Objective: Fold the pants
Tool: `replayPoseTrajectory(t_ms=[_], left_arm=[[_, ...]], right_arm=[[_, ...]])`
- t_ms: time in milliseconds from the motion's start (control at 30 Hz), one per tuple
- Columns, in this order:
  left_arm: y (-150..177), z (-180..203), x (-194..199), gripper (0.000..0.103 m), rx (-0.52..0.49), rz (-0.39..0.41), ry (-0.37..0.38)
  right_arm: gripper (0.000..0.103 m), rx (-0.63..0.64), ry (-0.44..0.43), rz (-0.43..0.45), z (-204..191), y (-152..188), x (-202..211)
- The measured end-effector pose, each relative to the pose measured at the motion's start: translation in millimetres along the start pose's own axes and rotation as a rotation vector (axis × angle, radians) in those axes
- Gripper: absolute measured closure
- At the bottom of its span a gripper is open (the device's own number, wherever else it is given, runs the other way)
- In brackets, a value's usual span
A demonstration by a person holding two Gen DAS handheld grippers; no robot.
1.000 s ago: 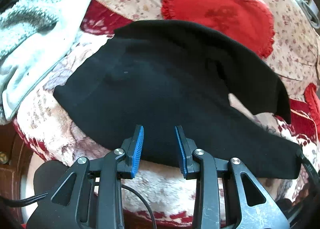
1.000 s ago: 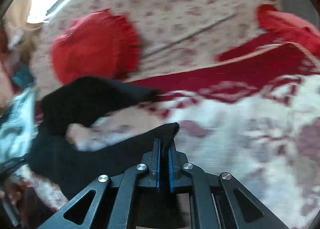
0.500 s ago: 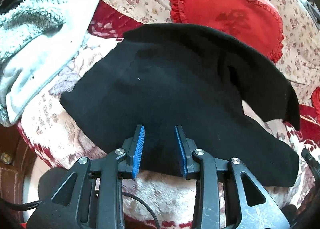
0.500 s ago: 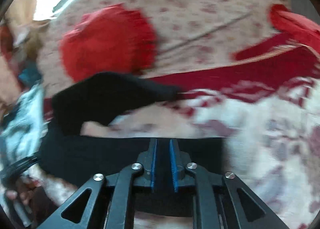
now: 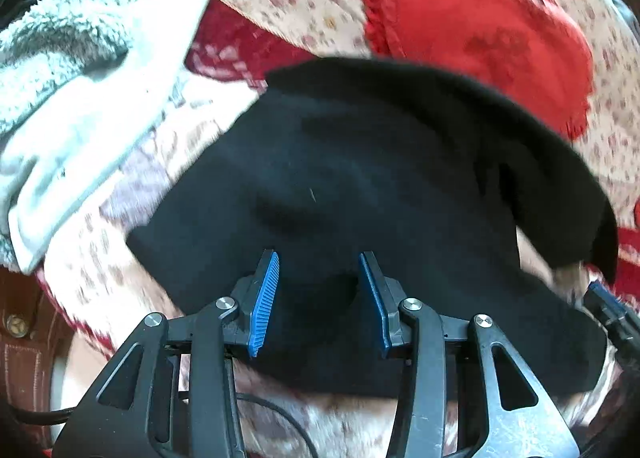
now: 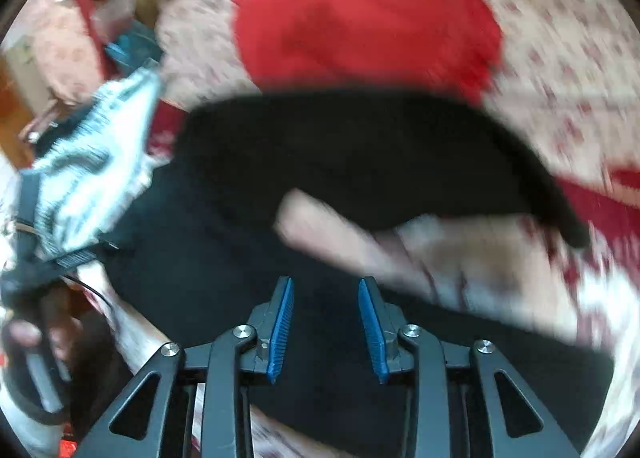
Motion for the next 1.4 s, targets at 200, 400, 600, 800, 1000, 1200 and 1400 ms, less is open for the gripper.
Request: replayPoseTrajectory(t_ms=[200, 400, 600, 800, 1000, 1200, 1400], left_arm=[[-39.4, -25.3, -32.3, 0.063, 0.046, 0.007, -0.055], [-63.9, -53.6, -79.9, 0.063, 0.064, -0.054, -0.113], [-70.1, -52.0, -92.5, 0.059, 0.013, -0.049, -0.132], [-75.3, -73.9, -69.1, 0.059, 0.080, -0.011, -0.132], [-68.1, -125.5, -6.9, 0.059, 0.172, 0.087, -0.150], [-44.0, -158.5, 33.6, 0.059, 0.226, 0.108, -0.192], [-32.0, -133.1, 45.3, 0.059, 0.192, 0.113, -0.149]], right_arm=[[0.057, 0.187, -0.098, 0.087, -68.9, -74.2, -42.8], [0.056, 0.437, -0.042, 0.029, -114.8, -109.2, -112.2], [0.082, 0.459, -0.092, -0.094, -106.6, -107.6, -159.8], [0.092, 0.319, -0.199, 0.024, -104.3, -107.0, -97.2], [0.092, 0.355, -0.296, 0.014, -138.7, -44.2, -36.6], [0.092, 0.349, -0.290, -0.157, -150.9, 52.5, -62.3], [0.092, 0.294, -0.300, -0.117, -145.4, 47.9, -50.7]])
Point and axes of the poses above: each gripper's, at about its wrist camera, not at the fingertips, and x roughly against the way its jaws point, z to its right, y to its underside, the point moved 4 cm from there along -x, roughly the way its jaws point, and after that the axes turned 10 degrees about z, right-handed, at the moved point
